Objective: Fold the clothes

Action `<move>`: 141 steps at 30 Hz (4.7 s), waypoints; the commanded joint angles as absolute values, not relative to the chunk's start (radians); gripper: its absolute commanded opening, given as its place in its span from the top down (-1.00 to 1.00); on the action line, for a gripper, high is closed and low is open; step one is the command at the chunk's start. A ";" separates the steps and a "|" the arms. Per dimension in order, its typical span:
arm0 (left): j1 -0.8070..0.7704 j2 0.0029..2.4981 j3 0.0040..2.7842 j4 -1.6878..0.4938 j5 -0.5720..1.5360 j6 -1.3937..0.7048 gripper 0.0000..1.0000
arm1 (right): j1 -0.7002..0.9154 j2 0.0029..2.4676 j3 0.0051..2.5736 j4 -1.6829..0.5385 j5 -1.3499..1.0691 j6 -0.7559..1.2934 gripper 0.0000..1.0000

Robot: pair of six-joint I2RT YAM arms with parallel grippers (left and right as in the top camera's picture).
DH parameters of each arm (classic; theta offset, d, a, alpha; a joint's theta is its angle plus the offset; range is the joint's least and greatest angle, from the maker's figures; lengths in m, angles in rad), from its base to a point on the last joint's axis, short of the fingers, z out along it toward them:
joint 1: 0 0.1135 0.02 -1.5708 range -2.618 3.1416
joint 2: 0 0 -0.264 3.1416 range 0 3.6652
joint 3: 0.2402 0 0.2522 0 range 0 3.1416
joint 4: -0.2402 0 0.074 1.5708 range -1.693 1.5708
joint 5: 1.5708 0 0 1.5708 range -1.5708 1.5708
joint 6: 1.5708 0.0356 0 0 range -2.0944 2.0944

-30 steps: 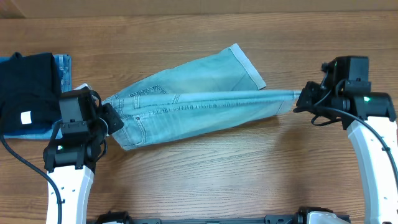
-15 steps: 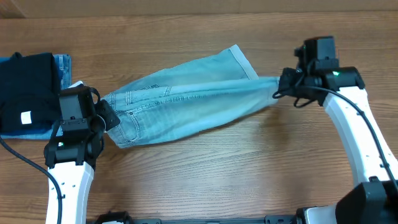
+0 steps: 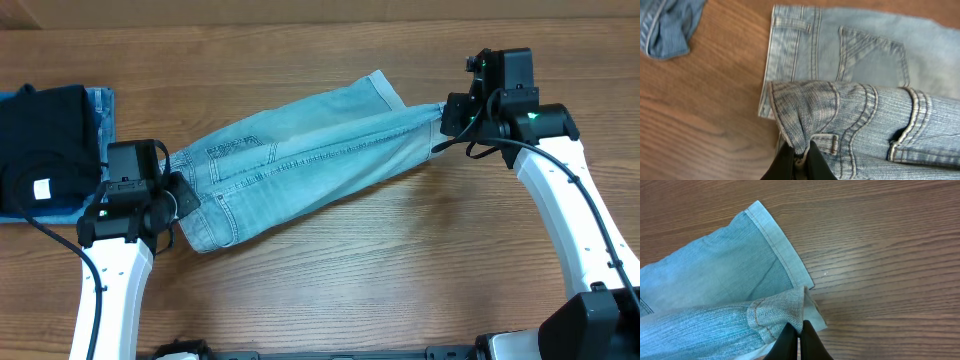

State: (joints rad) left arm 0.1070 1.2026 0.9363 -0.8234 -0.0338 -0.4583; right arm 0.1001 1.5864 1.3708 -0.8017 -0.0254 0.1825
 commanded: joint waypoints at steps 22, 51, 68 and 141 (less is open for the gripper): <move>0.117 1.219 0.962 -0.994 0.019 -0.472 0.10 | 0.096 1.587 1.408 -0.801 0.014 0.182 0.92; 0.117 1.485 0.974 -0.758 0.210 -0.360 0.92 | 0.096 1.587 1.408 -0.812 0.015 0.182 0.92; -0.217 1.071 1.027 -1.041 0.263 -0.324 0.92 | 0.095 1.587 1.408 -0.812 0.019 0.182 0.92; -0.327 1.398 0.997 -0.802 -0.289 -0.604 0.67 | 0.110 1.997 1.494 -0.447 -0.130 0.083 0.10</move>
